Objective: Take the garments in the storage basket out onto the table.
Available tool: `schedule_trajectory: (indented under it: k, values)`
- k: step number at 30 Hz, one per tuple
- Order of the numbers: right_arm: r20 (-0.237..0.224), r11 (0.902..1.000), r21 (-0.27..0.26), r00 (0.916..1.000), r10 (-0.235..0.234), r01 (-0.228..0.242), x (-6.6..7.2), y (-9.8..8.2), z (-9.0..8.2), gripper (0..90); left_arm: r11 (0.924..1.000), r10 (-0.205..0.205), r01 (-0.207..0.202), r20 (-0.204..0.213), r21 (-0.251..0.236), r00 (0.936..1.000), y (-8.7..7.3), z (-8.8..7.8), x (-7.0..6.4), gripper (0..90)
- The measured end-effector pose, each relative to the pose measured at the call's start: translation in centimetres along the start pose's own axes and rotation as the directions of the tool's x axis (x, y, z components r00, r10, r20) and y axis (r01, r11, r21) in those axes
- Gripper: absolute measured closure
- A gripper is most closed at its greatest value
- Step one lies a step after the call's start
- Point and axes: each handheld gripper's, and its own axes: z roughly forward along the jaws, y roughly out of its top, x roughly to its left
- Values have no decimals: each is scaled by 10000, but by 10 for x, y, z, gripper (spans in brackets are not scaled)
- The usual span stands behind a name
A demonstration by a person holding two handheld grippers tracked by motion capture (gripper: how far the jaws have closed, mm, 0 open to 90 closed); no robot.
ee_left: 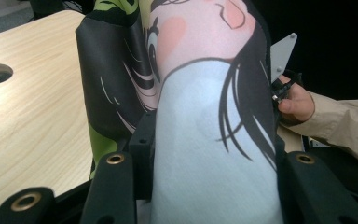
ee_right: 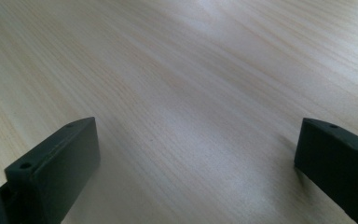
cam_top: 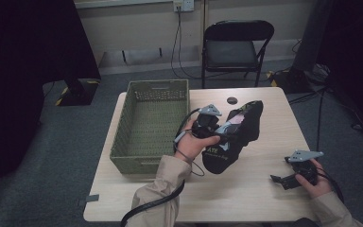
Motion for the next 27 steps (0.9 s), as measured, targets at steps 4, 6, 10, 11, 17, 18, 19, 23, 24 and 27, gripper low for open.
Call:
schedule_trajectory:
  k: [4, 6, 10, 11, 17, 18, 19, 23, 24, 27]
  values:
    - [3, 10000, 1, 10000, 0, 0, 0, 0, 0, 0, 9999, 72, -72, -55, 77, 10000, -4, 7, -2, 549]
    - [3, 10000, 1, 10000, 0, 0, 0, 0, 0, 0, 9999, 85, -85, -34, 119, 10000, -6, 11, -3, 549]
    - [3, 10000, 1, 10000, 0, 0, 0, 0, 0, 0, 9999, 30, -28, -123, 137, 9999, -12, 18, -2, 547]
    - [3, 10000, 1, 10000, 0, 0, 0, 0, 0, 0, 9999, 4, -2, -152, 113, 9999, -13, 20, -2, 547]
    - [6, 10000, -2, 10000, -4, 4, 0, 0, 0, 0, 9999, -11, 13, -98, 165, 10000, -20, 30, -2, 547]
    - [6, 10000, 0, 10000, -2, 2, 0, 0, 0, 0, 9998, 25, -22, -150, 217, 9999, -21, 32, -3, 547]
    - [5, 10000, -6, 10000, -2, 2, 0, 0, 0, 0, 9996, 47, -42, -180, 272, 9998, -21, 34, -4, 547]
    - [3, 10000, -4, 10000, -1, 1, 0, 0, 0, 0, 9995, 30, -24, -196, 325, 9998, -25, 42, -5, 545]
    - [2, 10000, -3, 10000, 0, 0, 0, 0, 0, 0, 9993, 15, -8, -166, 367, 9999, -26, 44, -5, 545]
    - [1, 10000, -3, 10000, 1, -1, 0, 0, 0, 0, 9990, -8, 14, -140, 439, 9999, -29, 50, -5, 545]
